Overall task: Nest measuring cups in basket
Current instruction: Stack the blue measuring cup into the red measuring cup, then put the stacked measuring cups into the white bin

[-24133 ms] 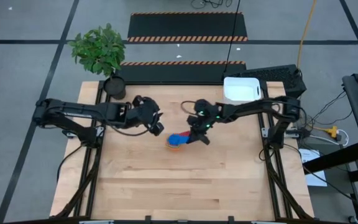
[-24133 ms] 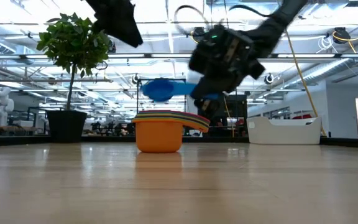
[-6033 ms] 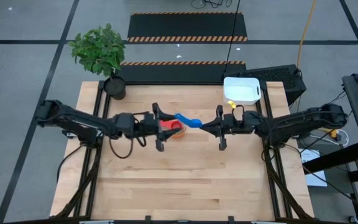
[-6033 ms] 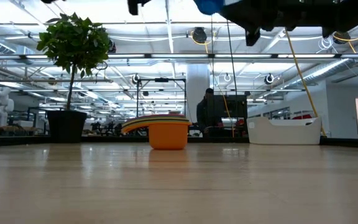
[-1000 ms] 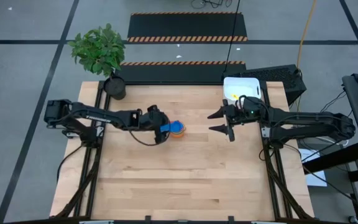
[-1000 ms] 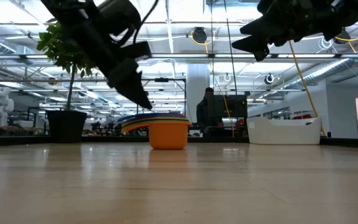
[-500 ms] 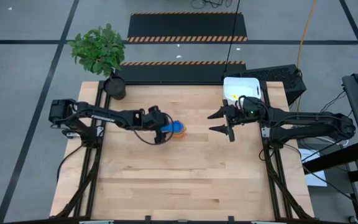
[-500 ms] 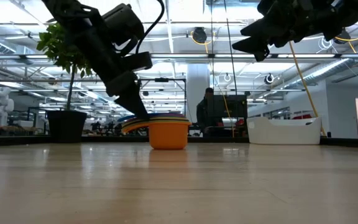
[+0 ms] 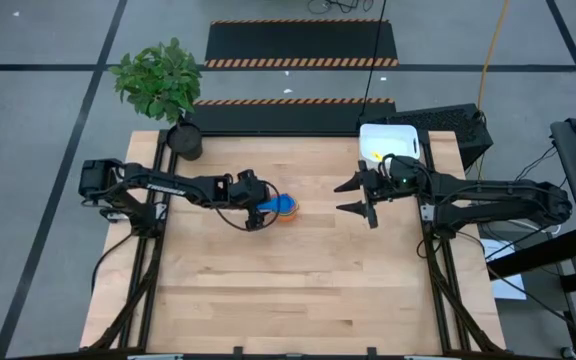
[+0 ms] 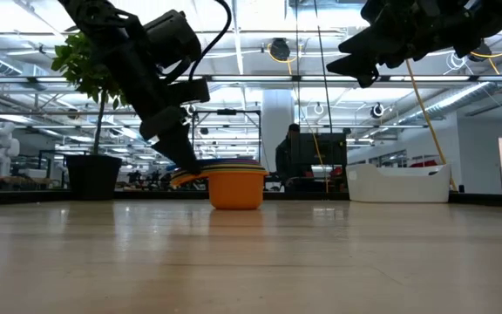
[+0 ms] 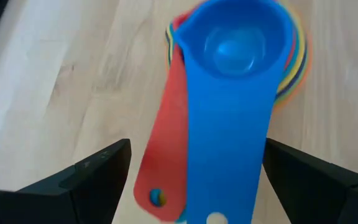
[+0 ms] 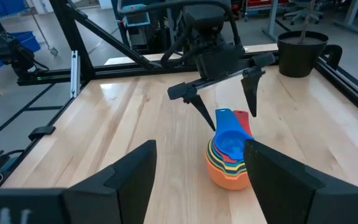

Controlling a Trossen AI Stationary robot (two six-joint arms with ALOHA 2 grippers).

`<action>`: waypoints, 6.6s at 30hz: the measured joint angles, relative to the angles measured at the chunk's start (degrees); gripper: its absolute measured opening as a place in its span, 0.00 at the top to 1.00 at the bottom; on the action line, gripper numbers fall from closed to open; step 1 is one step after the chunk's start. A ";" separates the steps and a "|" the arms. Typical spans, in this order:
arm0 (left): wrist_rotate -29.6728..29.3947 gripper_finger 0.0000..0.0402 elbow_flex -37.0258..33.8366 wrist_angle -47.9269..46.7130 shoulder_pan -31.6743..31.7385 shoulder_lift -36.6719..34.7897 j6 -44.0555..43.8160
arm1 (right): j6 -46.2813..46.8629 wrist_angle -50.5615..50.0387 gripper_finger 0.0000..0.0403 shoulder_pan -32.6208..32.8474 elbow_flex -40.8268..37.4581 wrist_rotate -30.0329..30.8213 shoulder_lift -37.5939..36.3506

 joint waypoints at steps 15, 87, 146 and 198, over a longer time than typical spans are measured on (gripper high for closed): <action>-7.69 0.10 0.00 -2.80 0.49 0.00 2.18 | -0.22 -0.25 0.42 0.00 0.00 -0.02 0.00; 6.13 0.37 0.02 -2.86 3.52 -7.84 4.63 | -4.35 -0.05 0.42 -0.02 -2.47 -0.15 0.04; -47.14 0.58 -0.02 13.38 -10.40 18.40 0.87 | -4.27 0.19 0.42 -0.02 -2.47 -0.11 0.04; -38.36 0.81 33.52 25.54 4.56 13.59 39.31 | -8.43 -24.58 0.42 0.14 0.42 33.12 -20.90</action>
